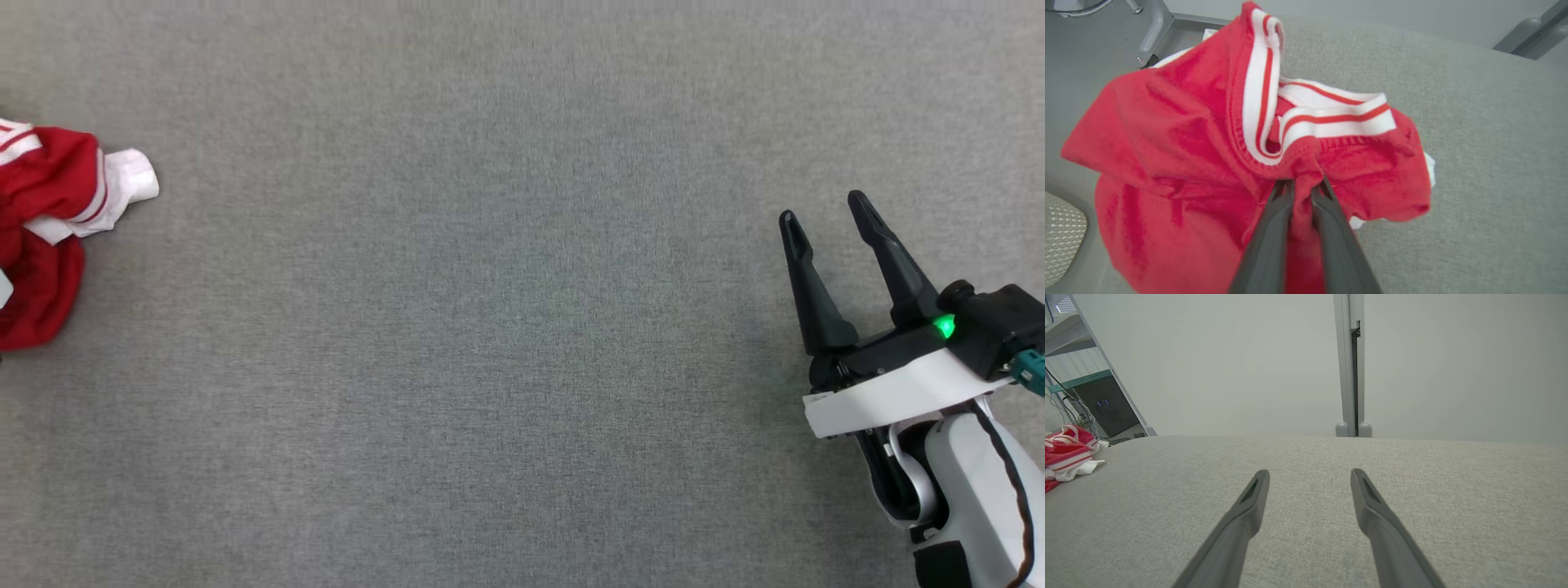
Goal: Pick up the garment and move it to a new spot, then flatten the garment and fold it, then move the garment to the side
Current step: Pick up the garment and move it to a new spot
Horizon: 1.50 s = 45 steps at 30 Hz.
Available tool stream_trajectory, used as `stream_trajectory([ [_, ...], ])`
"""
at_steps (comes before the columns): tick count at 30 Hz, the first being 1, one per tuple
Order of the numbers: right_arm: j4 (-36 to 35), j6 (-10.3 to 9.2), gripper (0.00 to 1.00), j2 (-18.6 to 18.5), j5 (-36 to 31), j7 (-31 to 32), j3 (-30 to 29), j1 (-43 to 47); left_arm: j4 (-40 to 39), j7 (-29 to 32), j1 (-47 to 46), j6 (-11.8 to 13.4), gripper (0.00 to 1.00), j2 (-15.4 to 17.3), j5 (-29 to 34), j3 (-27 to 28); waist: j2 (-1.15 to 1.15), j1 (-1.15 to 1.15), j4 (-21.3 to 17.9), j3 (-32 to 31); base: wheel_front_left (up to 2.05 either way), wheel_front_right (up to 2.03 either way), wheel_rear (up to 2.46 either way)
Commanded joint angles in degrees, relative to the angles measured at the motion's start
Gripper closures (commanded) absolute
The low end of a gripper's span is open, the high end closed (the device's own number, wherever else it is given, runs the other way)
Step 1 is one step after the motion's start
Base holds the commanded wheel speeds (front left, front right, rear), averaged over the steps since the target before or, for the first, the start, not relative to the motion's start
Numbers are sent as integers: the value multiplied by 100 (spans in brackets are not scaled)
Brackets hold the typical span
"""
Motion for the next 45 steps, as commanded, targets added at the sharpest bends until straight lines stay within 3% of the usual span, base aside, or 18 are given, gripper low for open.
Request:
stream_trajectory([
  [1,33,2,0,13,19,-27,0,45,-103,-72,-109,-8,100,82,34,-147,0,0,24,-236,0,0,0],
  [12,293,2,0,309,149,-27,-22,487,-1812,138,-285,-8,100,553,31,-1782,0,0,-126,-1438,0,0,0],
  [17,360,2,0,407,151,-27,-72,628,-2717,271,-346,-8,100,568,-8,-2162,0,0,-389,-1872,0,0,0],
  [26,379,2,0,376,104,-27,-310,834,-4184,494,-434,119,100,-85,-263,-2395,0,0,-834,-2278,0,0,0],
  [31,298,2,0,294,70,-26,-631,957,-4792,112,-64,486,100,-623,-406,-2358,0,0,-1048,-2248,0,0,0],
  [38,285,2,0,264,56,-26,-726,1049,-4448,-1015,1263,754,100,-1038,-576,-2329,0,0,-1112,-2017,0,0,0],
  [45,341,2,0,197,79,-26,-606,965,-2625,-2151,2041,548,100,-1473,-663,-2315,0,0,-1001,-1911,0,0,0],
])
